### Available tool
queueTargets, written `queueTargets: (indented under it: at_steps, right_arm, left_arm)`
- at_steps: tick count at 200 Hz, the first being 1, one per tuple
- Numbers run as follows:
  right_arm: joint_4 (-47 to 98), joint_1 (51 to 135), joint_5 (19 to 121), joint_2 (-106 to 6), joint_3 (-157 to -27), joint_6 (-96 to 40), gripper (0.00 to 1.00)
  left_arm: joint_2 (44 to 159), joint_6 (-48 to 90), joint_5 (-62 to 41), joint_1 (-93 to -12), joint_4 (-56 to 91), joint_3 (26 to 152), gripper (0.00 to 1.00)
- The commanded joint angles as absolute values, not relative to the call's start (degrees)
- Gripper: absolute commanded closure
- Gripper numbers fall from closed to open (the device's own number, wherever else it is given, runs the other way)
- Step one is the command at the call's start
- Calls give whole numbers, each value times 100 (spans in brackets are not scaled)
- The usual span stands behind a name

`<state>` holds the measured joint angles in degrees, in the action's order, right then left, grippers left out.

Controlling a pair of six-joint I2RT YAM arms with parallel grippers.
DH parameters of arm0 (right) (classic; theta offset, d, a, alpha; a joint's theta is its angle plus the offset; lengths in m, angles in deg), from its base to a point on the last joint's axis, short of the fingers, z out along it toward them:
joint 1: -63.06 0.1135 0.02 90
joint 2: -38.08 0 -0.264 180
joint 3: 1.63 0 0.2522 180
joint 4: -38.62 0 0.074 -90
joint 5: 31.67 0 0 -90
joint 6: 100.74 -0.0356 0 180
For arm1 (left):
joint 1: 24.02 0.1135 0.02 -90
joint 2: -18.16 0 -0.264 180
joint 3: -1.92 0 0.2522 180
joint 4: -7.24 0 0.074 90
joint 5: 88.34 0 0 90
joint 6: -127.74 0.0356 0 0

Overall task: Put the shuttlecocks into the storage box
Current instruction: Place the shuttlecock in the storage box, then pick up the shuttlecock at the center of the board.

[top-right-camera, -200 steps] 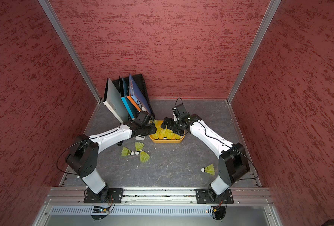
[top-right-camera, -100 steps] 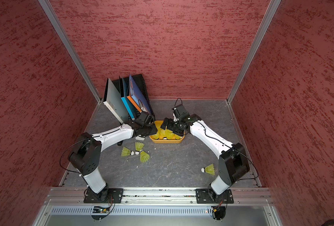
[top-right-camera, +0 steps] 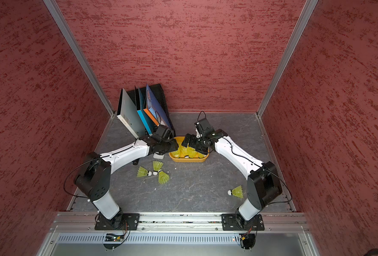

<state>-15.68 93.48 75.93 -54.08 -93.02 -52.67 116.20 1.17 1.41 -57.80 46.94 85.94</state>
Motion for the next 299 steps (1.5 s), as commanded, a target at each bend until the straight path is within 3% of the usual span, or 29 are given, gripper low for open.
queueTargets:
  at_steps: [1,44,81,194,255,299]
  right_arm:
    - [-1679,9321,7440,-5371,-9452,-5121,2]
    - [-1764,9330,7115,-5111,-9346,-4807,2]
    - [-1832,9396,6887,-4824,-9165,-4564,2]
    - [-1807,10281,6268,-3968,-8410,-4255,2]
    - [-1856,10835,5929,-3871,-8141,-4327,2]
    - [-1758,11143,5958,-4015,-8123,-4322,2]
  left_arm:
    - [11252,145,369,-5855,4954,8795,36]
    - [10532,198,516,-5888,4854,8358,16]
    - [9922,-288,-24,-5525,4923,7949,17]
    - [8909,-454,-874,-5522,5797,7032,16]
    - [8357,-1034,-701,-5640,6359,6509,17]
    - [8026,-1370,-425,-5792,6354,6032,24]
